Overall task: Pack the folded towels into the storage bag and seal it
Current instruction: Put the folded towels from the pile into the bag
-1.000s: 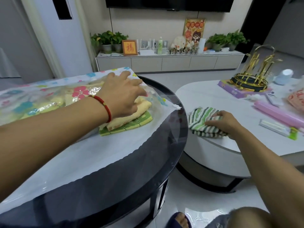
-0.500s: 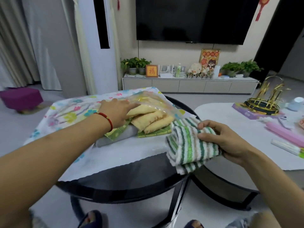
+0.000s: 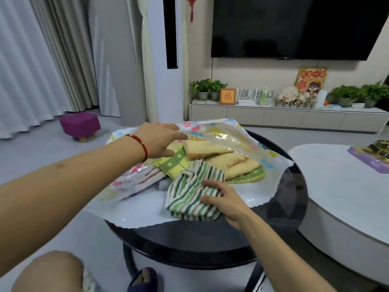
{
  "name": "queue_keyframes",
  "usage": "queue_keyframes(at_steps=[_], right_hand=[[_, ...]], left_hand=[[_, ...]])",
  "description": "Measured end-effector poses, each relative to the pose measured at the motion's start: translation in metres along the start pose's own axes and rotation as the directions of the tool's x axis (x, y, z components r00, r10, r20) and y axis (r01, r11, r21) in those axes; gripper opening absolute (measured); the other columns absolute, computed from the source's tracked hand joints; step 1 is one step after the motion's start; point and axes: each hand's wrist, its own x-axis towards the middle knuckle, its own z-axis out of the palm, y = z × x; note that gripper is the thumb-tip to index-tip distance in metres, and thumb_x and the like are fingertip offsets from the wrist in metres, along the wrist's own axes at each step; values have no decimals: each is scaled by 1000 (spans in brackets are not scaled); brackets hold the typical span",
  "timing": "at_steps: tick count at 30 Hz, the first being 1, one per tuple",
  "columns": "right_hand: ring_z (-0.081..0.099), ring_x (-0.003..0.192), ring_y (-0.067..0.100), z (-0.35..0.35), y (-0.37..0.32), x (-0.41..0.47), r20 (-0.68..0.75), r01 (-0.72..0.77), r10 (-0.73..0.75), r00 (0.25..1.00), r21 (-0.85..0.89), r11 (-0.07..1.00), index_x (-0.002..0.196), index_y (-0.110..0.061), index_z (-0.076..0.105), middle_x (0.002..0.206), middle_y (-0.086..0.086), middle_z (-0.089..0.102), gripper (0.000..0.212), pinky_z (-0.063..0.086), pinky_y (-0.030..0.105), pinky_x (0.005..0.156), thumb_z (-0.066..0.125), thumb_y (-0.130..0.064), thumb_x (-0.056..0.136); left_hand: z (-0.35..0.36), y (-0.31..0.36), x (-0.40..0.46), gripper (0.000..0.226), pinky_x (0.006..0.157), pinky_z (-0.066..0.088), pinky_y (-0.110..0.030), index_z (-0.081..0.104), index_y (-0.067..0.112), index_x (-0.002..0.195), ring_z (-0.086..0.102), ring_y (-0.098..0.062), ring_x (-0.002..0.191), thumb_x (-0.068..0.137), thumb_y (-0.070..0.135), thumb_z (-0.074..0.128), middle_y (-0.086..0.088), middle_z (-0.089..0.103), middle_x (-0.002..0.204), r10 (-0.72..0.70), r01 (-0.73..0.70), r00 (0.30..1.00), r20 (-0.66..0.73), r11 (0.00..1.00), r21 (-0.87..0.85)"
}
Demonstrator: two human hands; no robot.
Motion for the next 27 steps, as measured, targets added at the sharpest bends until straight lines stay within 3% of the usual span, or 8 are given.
queue_keyframes(at_steps=[3,5,11,15,17,22,24,27], right_hand=[[76,77,16,2,-8,2,65,-80,72,995,138,987,125,-21,73,128,14,70,47,59,25,63,77,4,86],[73,65,14,6,-17,1,97,-80,65,993,164,983,120,-20,76,127,17,71,43,57,25,56,73,7,87],[76,82,17,57,-49,16,284,-2,-90,955,307,952,120,-18,78,116,11,78,44,59,25,67,70,10,87],[73,100,21,118,-85,63,190,146,-261,947,470,871,131,-13,70,115,6,78,52,60,35,88,66,14,87],[68,112,32,143,-89,84,160,94,-225,961,575,813,141,-16,61,123,13,73,56,51,47,103,63,11,91],[68,118,30,184,-45,95,292,94,-73,954,-60,994,155,-28,43,140,6,64,70,59,49,96,73,-12,94],[70,109,28,185,-31,92,329,99,-59,942,-108,989,153,-29,45,138,8,65,65,57,49,99,68,-8,96],[70,83,20,167,-22,79,240,177,-129,962,-193,965,148,-38,50,114,7,74,63,61,44,84,55,-4,95]], left_hand=[[3,-19,-11,80,92,51,-45,33,49,145,54,-25,121,75,60,71,4,55,139,-48,65,993,111,986,-156],[0,-30,-15,86,87,52,-42,31,51,144,57,-27,113,70,63,74,-1,62,127,-89,111,988,129,979,-173],[-34,-51,-11,87,76,49,-37,29,44,147,57,-31,112,72,70,66,-5,62,127,-101,102,995,25,993,-57],[-60,-52,-5,83,75,48,-39,30,45,147,57,-31,114,74,74,57,-5,62,127,-101,102,995,-18,995,7],[-73,-50,-3,83,81,49,-41,32,47,146,56,-30,117,72,83,46,-3,60,132,-122,121,992,-44,992,-27],[-85,-42,0,83,88,47,-43,32,49,145,52,-31,123,71,85,38,-4,55,140,-133,130,990,-50,990,-61],[-80,-38,-2,82,89,47,-43,31,50,145,53,-31,123,72,85,38,-4,55,141,-124,122,992,-27,989,-89],[-66,-29,-6,78,88,48,-42,33,48,145,54,-30,121,76,81,41,0,56,141,-84,77,995,-58,990,-121]])
